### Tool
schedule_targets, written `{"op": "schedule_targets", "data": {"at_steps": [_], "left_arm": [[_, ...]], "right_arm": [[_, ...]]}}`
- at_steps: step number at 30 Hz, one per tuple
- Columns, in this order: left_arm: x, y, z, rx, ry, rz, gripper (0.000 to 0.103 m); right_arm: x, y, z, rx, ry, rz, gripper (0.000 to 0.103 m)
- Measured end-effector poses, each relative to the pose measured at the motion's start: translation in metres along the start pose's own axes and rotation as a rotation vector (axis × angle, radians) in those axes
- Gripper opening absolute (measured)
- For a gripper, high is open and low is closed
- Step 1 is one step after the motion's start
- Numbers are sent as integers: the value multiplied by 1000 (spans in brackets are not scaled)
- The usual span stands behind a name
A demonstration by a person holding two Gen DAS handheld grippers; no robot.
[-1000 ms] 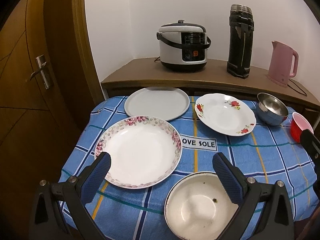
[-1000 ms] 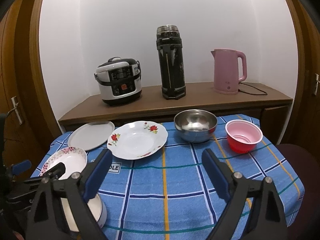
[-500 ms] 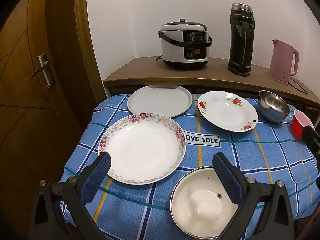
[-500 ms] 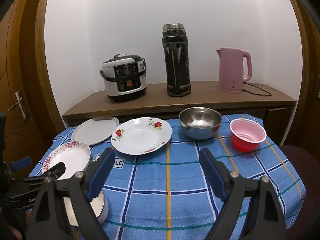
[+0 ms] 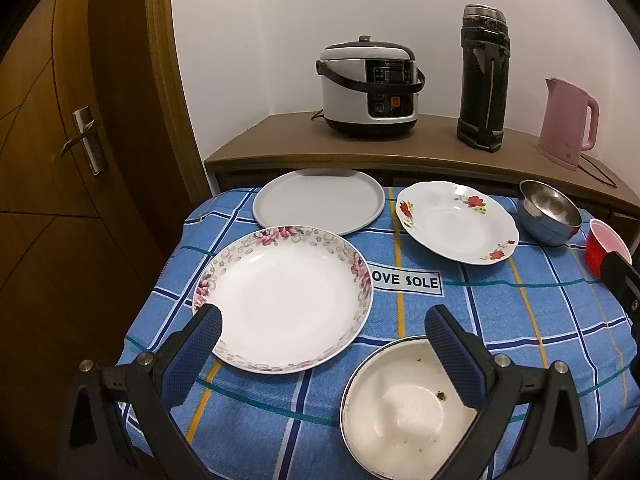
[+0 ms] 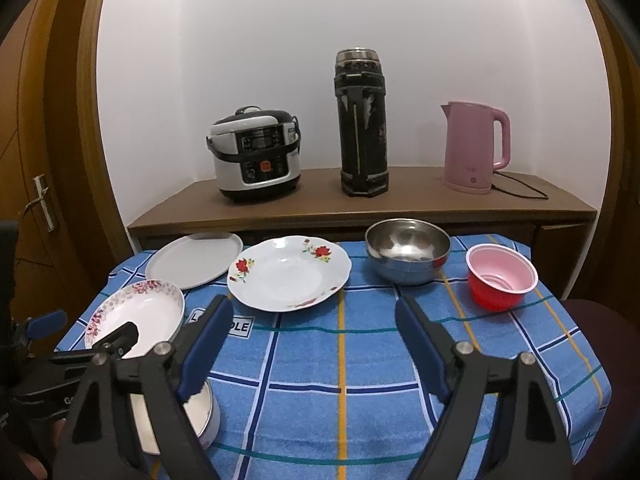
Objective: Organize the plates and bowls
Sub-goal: 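Move both tools toward the rim of the white red-rose plate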
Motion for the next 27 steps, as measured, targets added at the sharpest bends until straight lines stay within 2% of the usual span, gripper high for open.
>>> {"op": "schedule_targets", "data": {"at_steps": [6,8,14,22,27], "left_arm": [[-2,4,-2,2,13,12,103],[-5,4,-3,1,14,7,103],[-17,6,-7,-7,-10,23,103],[-30,4,-16,-19,-29,10,103],[-43,-10,-28,-17,-50,-34,102]], "right_arm": [[1,9,-4,-26,-10,18,77],[-2,11,-6,-33,-16,40,73],[-15,11,-13,-29,-70,91,73],[-26,10,-19,-48,-87,137,73],[-25,9,-26,-94,-77,173,73]]}}
Point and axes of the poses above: each gripper's, at about its wrist camera, not at the fingertips, and y roughly the way its jaws point, x to its right, z to its top, the point moved 3 cm from there along y, roughly the way its jaws point, and after that the axes turned 2 degrees about -x, right-handed, at the moved point
